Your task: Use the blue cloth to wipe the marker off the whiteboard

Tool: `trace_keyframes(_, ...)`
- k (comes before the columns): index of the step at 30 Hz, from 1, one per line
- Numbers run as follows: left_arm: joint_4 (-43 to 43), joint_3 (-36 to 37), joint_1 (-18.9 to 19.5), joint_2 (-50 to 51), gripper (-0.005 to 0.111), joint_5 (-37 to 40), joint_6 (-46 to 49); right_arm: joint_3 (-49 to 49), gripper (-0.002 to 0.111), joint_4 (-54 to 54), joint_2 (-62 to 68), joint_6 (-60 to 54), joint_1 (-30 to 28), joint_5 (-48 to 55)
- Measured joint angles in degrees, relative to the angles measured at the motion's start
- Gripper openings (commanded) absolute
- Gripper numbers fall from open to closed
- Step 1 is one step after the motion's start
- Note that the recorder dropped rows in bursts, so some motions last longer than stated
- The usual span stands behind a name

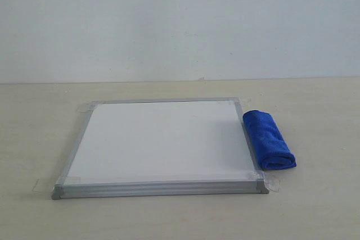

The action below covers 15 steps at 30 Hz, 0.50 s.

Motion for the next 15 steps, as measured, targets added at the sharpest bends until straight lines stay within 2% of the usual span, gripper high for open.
trace_keyframes(7, 0.0, 0.0, 0.0, 0.0, 0.004, 0.0, 0.0, 2.8, 0.001, 0.0, -5.8, -0.7, -7.2, -0.5)
trace_keyframes(15, 0.0, 0.0, 0.0, 0.0, 0.004, 0.0, 0.0, 2.8, 0.001, 0.8, -6.0, -0.2, -7.7, -0.5)
